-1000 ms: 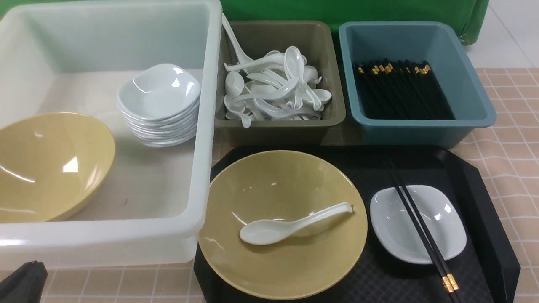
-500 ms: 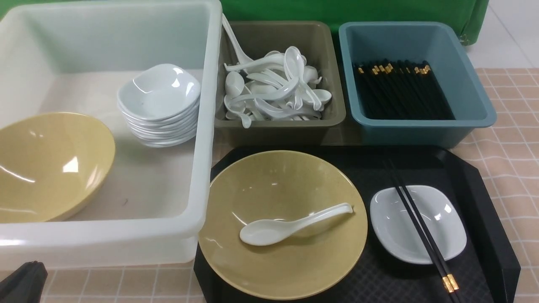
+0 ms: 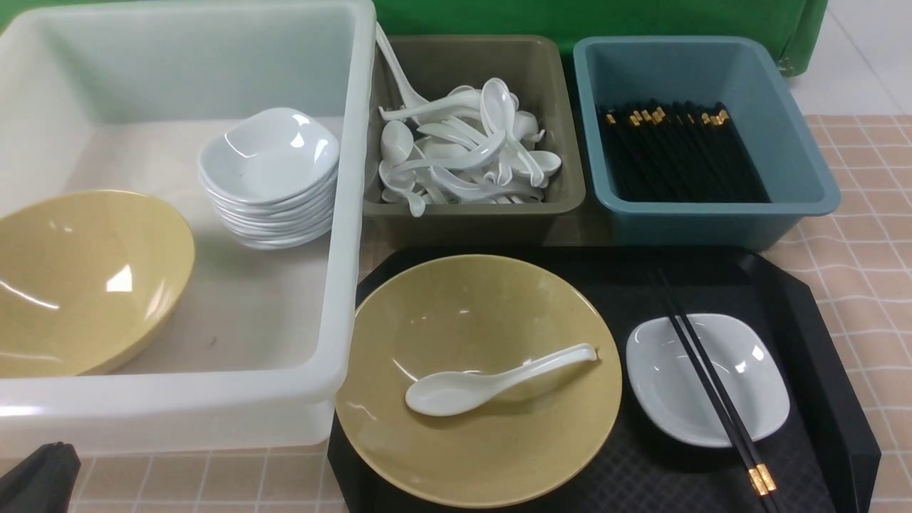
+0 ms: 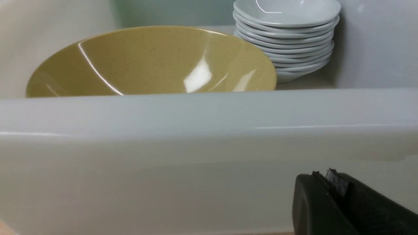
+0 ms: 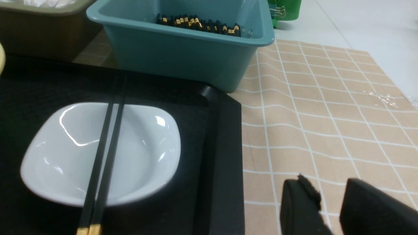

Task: On brown table put chopsticks spoon bowls plates into blue grey white boxes.
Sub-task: 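Move the grippers toward the tableware on the black tray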

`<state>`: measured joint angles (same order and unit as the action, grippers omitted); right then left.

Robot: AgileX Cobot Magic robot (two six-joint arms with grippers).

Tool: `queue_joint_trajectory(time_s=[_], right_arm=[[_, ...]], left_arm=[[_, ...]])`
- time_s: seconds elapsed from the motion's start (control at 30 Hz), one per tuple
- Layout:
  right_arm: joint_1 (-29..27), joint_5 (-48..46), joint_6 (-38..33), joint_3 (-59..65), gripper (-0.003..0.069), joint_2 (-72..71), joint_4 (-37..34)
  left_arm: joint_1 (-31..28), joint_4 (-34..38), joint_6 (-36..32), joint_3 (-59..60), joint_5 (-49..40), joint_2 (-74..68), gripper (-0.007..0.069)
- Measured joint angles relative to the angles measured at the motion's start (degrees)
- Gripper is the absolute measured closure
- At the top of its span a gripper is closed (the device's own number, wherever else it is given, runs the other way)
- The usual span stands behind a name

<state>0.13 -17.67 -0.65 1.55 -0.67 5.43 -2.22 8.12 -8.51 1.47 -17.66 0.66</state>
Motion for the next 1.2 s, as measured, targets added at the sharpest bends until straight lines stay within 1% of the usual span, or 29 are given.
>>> queue_joint_trajectory(time_s=[0.13,0.37,0.7,0.77,0.8,0.83,0.87,0.9,0.93,1.0,1.03,1.1,1.13,1.17,1.2], right_arm=[[0.0,0.0,0.0,0.0,0.0422,0.0,0.0],[0.0,0.0,2.4,0.0,0.0422,0.0,0.0],[0.0,0.0,2.4,0.0,0.0422,0.0,0.0],[0.0,0.0,2.4,0.0,0.0422,0.0,0.0],[0.0,0.0,2.9,0.0,0.0422,0.0,0.0],[0.0,0.0,3.2,0.0,0.0422,0.0,0.0],[0.0,0.0,5.4,0.0,0.0422,0.0,-0.6],[0.0,0.0,9.9,0.0,0.0422,0.0,-2.9],[0.0,0.0,10.7,0.0,0.0422,0.0,-3.4],[0.0,0.0,20.8,0.0,0.0422,0.0,-9.5],[0.0,0.0,29.3,0.0,0.0422,0.0,-13.9],[0.0,0.0,42.5,0.0,0.0422,0.0,-21.5],[0.0,0.0,47.7,0.0,0.0422,0.0,-24.0],[0.0,0.0,49.7,0.0,0.0422,0.0,-24.5],[0.0,0.0,50.2,0.0,0.0422,0.0,-24.5]], left_arm=[[0.0,0.0,0.0,0.0,0.0,0.0,0.0623],[0.0,-0.2,0.0,0.0,0.0,0.0,0.0623],[0.0,-0.3,0.0,0.0,0.1,0.0,0.0623],[0.0,1.5,0.0,0.0,1.3,0.0,0.0623],[0.0,4.7,0.1,0.0,3.4,0.0,0.0623],[0.0,4.7,0.1,0.0,3.4,0.0,0.0623],[0.0,9.8,1.3,0.0,5.0,0.0,0.0623],[0.0,16.9,4.7,0.0,5.8,0.0,0.0623],[0.0,18.1,5.3,0.0,5.9,0.0,0.0623],[0.0,30.3,11.4,0.0,6.5,0.0,0.0623],[0.0,38.9,15.6,0.0,6.9,0.0,0.0623],[0.0,50.2,20.1,0.0,7.9,0.0,0.0623],[0.0,54.5,21.0,0.0,8.8,0.0,0.0623],[0.0,56.3,21.2,0.0,9.4,0.0,0.0623],[0.0,58.0,21.2,0.0,10.2,0.0,0.0623]])
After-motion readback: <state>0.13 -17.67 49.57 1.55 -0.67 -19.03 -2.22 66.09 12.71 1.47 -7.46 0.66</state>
